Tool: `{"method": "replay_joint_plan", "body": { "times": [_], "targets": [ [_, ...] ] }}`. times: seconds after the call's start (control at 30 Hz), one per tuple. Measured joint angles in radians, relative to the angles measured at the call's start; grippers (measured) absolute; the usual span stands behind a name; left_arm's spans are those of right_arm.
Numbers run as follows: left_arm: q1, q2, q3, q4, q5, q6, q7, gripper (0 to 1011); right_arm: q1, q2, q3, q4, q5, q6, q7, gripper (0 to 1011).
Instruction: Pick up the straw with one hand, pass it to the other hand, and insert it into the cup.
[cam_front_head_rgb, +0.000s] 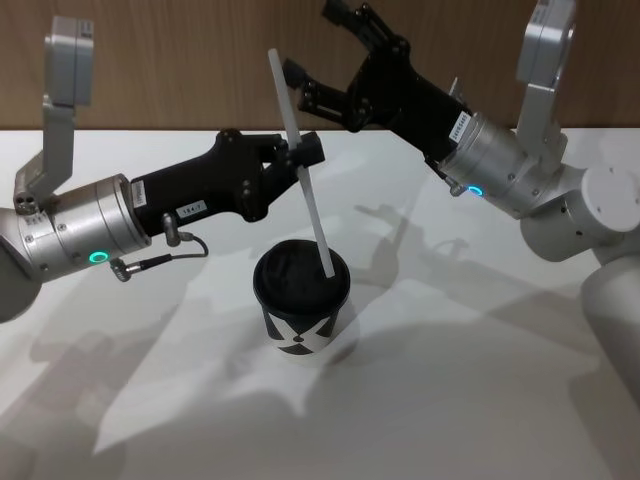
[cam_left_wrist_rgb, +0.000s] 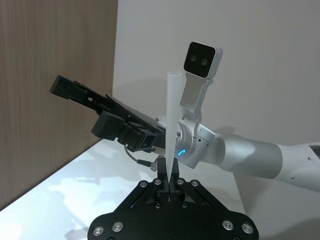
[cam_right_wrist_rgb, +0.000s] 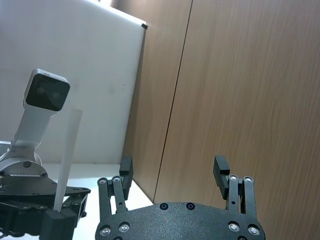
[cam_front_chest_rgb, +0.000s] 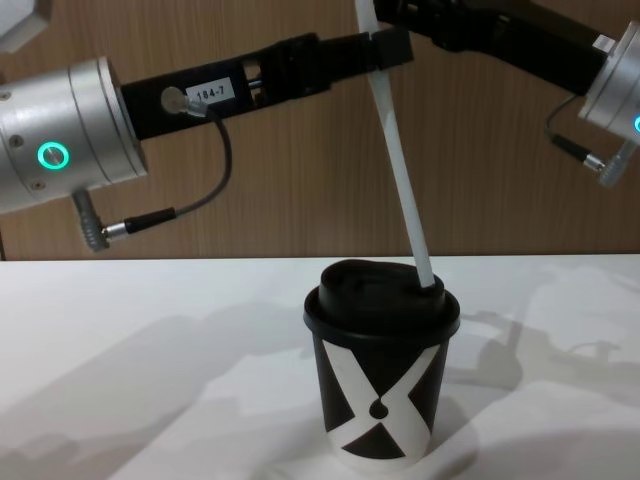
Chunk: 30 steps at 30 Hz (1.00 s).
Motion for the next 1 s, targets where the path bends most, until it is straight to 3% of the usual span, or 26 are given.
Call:
{"method": "replay_joint_plan", "body": {
  "times": [1.0],
  "targets": [
    [-0.004,-0.011,0.001,0.008,0.070,-0.029,0.012,4,0.000,0.000,0.000,0.000,0.000,0.000,0.000,1001]
  ]
}}
